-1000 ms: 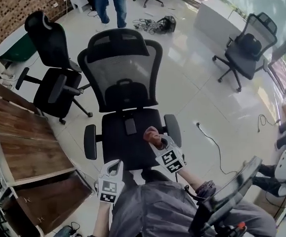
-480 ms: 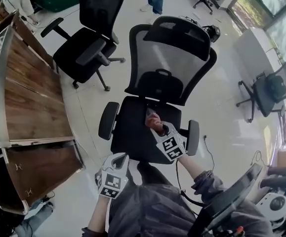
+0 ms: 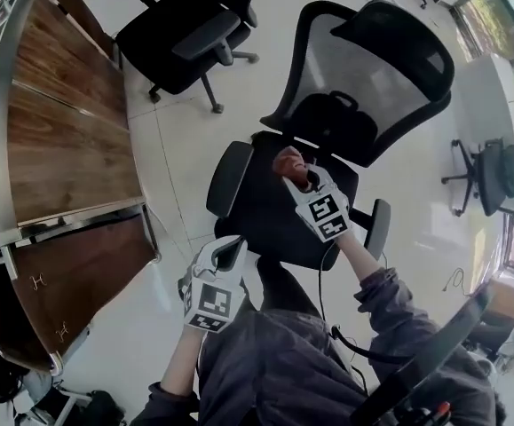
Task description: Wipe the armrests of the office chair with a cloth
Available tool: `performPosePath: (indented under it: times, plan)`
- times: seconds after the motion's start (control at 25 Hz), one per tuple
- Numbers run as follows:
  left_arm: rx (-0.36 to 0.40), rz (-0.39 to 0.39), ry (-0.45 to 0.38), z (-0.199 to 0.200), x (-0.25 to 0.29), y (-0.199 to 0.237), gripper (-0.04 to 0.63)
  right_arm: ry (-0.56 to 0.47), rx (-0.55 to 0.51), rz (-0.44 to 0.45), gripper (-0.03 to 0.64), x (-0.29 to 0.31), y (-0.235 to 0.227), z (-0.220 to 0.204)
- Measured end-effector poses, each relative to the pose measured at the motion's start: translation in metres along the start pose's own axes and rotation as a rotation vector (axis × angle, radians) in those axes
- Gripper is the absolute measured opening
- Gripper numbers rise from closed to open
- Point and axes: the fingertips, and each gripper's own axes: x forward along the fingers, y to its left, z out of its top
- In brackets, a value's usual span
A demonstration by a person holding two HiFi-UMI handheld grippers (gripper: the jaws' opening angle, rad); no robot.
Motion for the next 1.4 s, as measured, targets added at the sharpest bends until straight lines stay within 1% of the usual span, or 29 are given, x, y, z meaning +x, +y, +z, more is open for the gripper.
performPosePath:
  times: [0.2,0.28,0.4,0.48,0.56,0.68,0.8,0.96,1.04,1.12,1.2,1.28,1.4]
  plan:
    - [-0.035,0.015,0.054,-0.034,-0.007,0.025,0.015,0.032,-0.055,0.099,0.091,0.081,0.011,0.009]
    - [-0.061,0.023,0.081,-0.048,-0.013,0.033,0.015,0.053,-0.065,0.132,0.091,0.11,0.019,0.009]
    - [-0.09,0.04,0.099,-0.065,-0.016,0.05,0.015,0.065,-0.084,0.139,0.091,0.149,0.02,0.01]
    - [-0.108,0.05,0.101,-0.072,-0.016,0.061,0.015,0.08,-0.09,0.144,0.091,0.165,0.024,0.01]
    - [-0.129,0.059,0.103,-0.079,-0.017,0.069,0.015,0.092,-0.088,0.166,0.091,0.168,0.036,0.009]
    - [-0.157,0.072,0.1,-0.085,-0.017,0.078,0.015,0.094,-0.098,0.226,0.091,0.158,0.071,0.007]
    - [-0.174,0.08,0.098,-0.088,-0.015,0.081,0.015,0.084,-0.136,0.326,0.092,0.135,0.124,0.001]
    - [-0.187,0.087,0.092,-0.09,-0.014,0.083,0.015,0.077,-0.183,0.486,0.091,0.099,0.203,-0.01]
    - [-0.191,0.088,0.088,-0.091,-0.015,0.082,0.015,0.084,-0.199,0.535,0.091,0.087,0.228,-0.016]
    - [-0.193,0.09,0.088,-0.093,-0.016,0.082,0.015,0.086,-0.203,0.548,0.091,0.087,0.235,-0.018]
    - [-0.196,0.093,0.092,-0.096,-0.019,0.081,0.015,0.077,-0.203,0.53,0.091,0.097,0.224,-0.014]
    - [-0.198,0.096,0.095,-0.099,-0.021,0.08,0.015,0.076,-0.2,0.49,0.091,0.112,0.198,-0.009]
    - [-0.203,0.101,0.095,-0.104,-0.025,0.079,0.015,0.088,-0.198,0.396,0.091,0.141,0.143,-0.001]
